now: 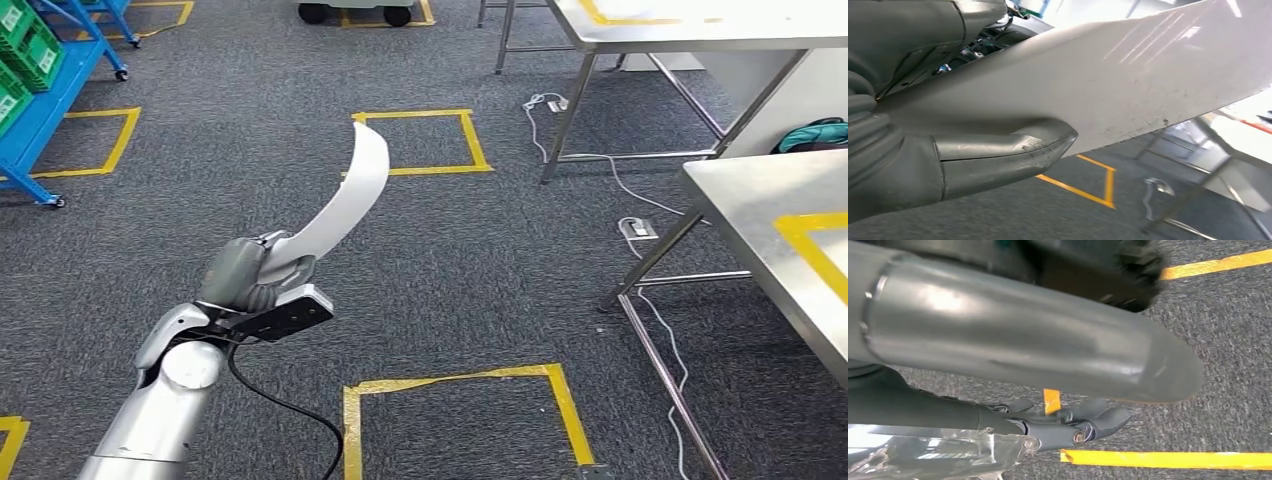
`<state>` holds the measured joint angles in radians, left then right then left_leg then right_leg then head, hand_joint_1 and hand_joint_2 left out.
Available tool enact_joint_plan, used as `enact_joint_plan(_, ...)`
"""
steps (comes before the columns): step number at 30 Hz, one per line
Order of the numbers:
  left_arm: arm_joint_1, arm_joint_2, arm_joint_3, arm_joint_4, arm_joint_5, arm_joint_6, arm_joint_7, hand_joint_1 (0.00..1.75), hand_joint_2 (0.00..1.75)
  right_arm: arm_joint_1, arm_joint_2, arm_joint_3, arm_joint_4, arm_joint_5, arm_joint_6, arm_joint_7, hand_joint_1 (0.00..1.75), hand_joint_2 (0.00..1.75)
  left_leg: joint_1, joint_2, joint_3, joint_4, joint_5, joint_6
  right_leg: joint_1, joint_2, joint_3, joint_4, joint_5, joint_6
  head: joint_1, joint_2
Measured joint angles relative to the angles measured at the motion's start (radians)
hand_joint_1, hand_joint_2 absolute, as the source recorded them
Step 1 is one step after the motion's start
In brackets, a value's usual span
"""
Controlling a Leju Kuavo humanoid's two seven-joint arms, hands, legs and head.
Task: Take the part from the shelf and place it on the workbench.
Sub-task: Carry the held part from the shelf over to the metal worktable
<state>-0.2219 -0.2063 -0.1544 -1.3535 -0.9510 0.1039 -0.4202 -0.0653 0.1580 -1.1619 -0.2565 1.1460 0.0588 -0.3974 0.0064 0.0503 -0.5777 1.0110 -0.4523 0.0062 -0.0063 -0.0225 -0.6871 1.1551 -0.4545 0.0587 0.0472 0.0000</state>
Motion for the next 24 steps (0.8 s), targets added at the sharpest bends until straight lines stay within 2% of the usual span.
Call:
enact_joint_plan(1,-0.002,0.005,-0.008,0.000,0.009,-0.002,-0.008,1.75,1.75,-0.002,-0.001,0.000,0.000,0.006,0.002,-0.004,0.00,0.00,-0.003,0.008,0.001,0.002,-0.003,-0.004,0.002,-0.013,0.034,-0.058,0.017,-0.004,0.000,0.000)
enact_joint_plan(2,-0.003,0.010,-0.017,0.001,0.016,-0.004,-0.014,1.75,1.75,-0.004,-0.002,0.001,0.000,0.011,0.004,-0.008,0.00,0.00,-0.006,0.015,0.002,0.003,-0.004,-0.009,0.004,-0.022,0.054,-0.095,0.024,-0.009,0.000,0.000)
enact_joint_plan(3,-0.005,0.016,-0.025,0.002,0.021,-0.006,-0.020,1.75,1.75,-0.006,-0.003,0.001,0.001,0.015,0.006,-0.010,0.00,0.00,-0.009,0.022,0.002,0.004,-0.005,-0.013,0.007,-0.023,0.059,-0.106,0.021,-0.014,-0.001,0.000)
enact_joint_plan(5,-0.009,0.024,-0.039,0.005,0.031,-0.011,-0.032,1.75,1.75,-0.004,-0.004,0.002,0.001,0.022,0.007,-0.014,0.00,0.00,-0.008,0.036,0.004,0.002,-0.006,-0.021,0.007,-0.002,0.056,-0.109,0.026,-0.028,-0.001,0.000)
enact_joint_plan(7,-0.016,0.032,-0.053,0.010,0.047,-0.015,-0.051,1.75,1.75,-0.003,-0.006,0.002,0.001,0.031,0.007,-0.017,0.00,0.00,-0.004,0.016,-0.007,0.031,-0.030,-0.030,0.005,0.016,0.056,-0.112,0.030,-0.040,-0.001,0.000)
enact_joint_plan(8,-0.020,0.038,-0.060,0.013,0.057,-0.017,-0.062,1.75,1.75,-0.004,-0.006,0.003,0.001,0.036,0.008,-0.018,0.00,0.00,-0.003,-0.003,-0.026,0.075,-0.056,-0.034,0.003,0.025,0.057,-0.114,0.032,-0.045,-0.001,0.000)
enact_joint_plan(10,-0.026,0.051,-0.073,0.026,0.076,-0.020,-0.078,1.75,1.75,-0.007,-0.007,0.007,0.001,0.046,0.010,-0.019,0.00,0.00,-0.002,-0.036,-0.089,0.207,-0.114,-0.036,0.002,0.045,0.057,-0.115,0.032,-0.052,-0.002,0.000)
enact_joint_plan(11,-0.027,0.056,-0.077,0.034,0.081,-0.021,-0.082,1.75,1.75,-0.007,-0.007,0.009,0.001,0.049,0.011,-0.019,0.00,0.00,-0.002,-0.042,-0.116,0.261,-0.128,-0.036,0.002,0.057,0.057,-0.115,0.033,-0.053,-0.002,0.000)
enact_joint_plan(12,-0.028,0.061,-0.081,0.041,0.084,-0.022,-0.084,1.75,1.75,-0.007,-0.007,0.012,0.001,0.051,0.012,-0.019,0.00,0.00,-0.002,-0.045,-0.131,0.284,-0.125,-0.035,0.002,0.069,0.057,-0.115,0.033,-0.053,-0.002,0.000)
enact_joint_plan(13,-0.030,0.065,-0.084,0.046,0.086,-0.023,-0.086,1.75,1.75,-0.006,-0.007,0.014,0.001,0.053,0.012,-0.019,0.00,0.00,-0.002,-0.048,-0.128,0.269,-0.102,-0.032,0.001,0.081,0.057,-0.115,0.034,-0.053,-0.002,0.000)
enact_joint_plan(14,-0.034,0.067,-0.087,0.051,0.091,-0.025,-0.090,1.75,1.75,-0.005,-0.007,0.016,0.001,0.055,0.012,-0.019,0.00,0.00,-0.002,-0.053,-0.109,0.222,-0.068,-0.030,0.001,0.093,0.057,-0.115,0.035,-0.052,-0.002,0.000)
enact_joint_plan(15,-0.039,0.069,-0.091,0.054,0.097,-0.027,-0.095,1.75,1.75,-0.005,-0.007,0.018,0.001,0.059,0.012,-0.019,0.00,0.00,-0.001,-0.067,-0.080,0.157,-0.031,-0.028,0.000,0.104,0.057,-0.115,0.036,-0.049,-0.002,0.000)
enact_joint_plan(16,-0.045,0.071,-0.096,0.058,0.104,-0.029,-0.101,1.75,1.75,-0.006,-0.007,0.021,0.001,0.065,0.013,-0.018,0.00,0.00,0.002,-0.084,-0.049,0.091,-0.007,-0.026,0.001,0.114,0.055,-0.112,0.036,-0.046,-0.002,0.000)
enact_joint_plan(18,-0.057,0.074,-0.106,0.065,0.118,-0.034,-0.111,1.75,1.75,-0.009,-0.007,0.026,0.001,0.075,0.014,-0.017,0.00,0.00,0.003,-0.109,-0.016,0.016,0.008,-0.024,0.000,0.132,0.047,-0.112,0.040,-0.035,-0.001,0.000)
enact_joint_plan(20,-0.068,0.074,-0.113,0.072,0.132,-0.038,-0.117,1.75,1.75,-0.007,-0.007,0.032,0.002,0.084,0.014,-0.016,0.00,0.00,0.002,-0.100,-0.013,0.004,0.007,-0.016,-0.002,0.147,0.039,-0.118,0.047,-0.023,-0.001,0.000)
enact_joint_plan(21,-0.074,0.073,-0.117,0.076,0.135,-0.039,-0.118,1.75,1.75,-0.004,-0.007,0.034,0.003,0.087,0.014,-0.016,0.00,0.00,0.002,-0.091,-0.013,0.002,0.010,-0.010,-0.002,0.137,0.034,-0.115,0.045,-0.018,-0.001,0.000)
enact_joint_plan(22,-0.080,0.072,-0.121,0.079,0.138,-0.041,-0.118,1.75,1.75,-0.003,-0.007,0.036,0.003,0.088,0.015,-0.016,0.00,0.00,0.003,-0.082,-0.012,-0.001,0.012,-0.004,0.000,0.116,0.023,-0.098,0.034,-0.014,0.002,0.000)
enact_joint_plan(24,-0.088,0.072,-0.126,0.083,0.140,-0.042,-0.120,1.75,1.75,-0.006,-0.007,0.040,0.004,0.090,0.015,-0.016,0.00,0.00,0.002,-0.061,-0.011,-0.004,0.014,0.005,0.003,0.057,-0.024,-0.002,-0.019,-0.008,0.008,0.000)
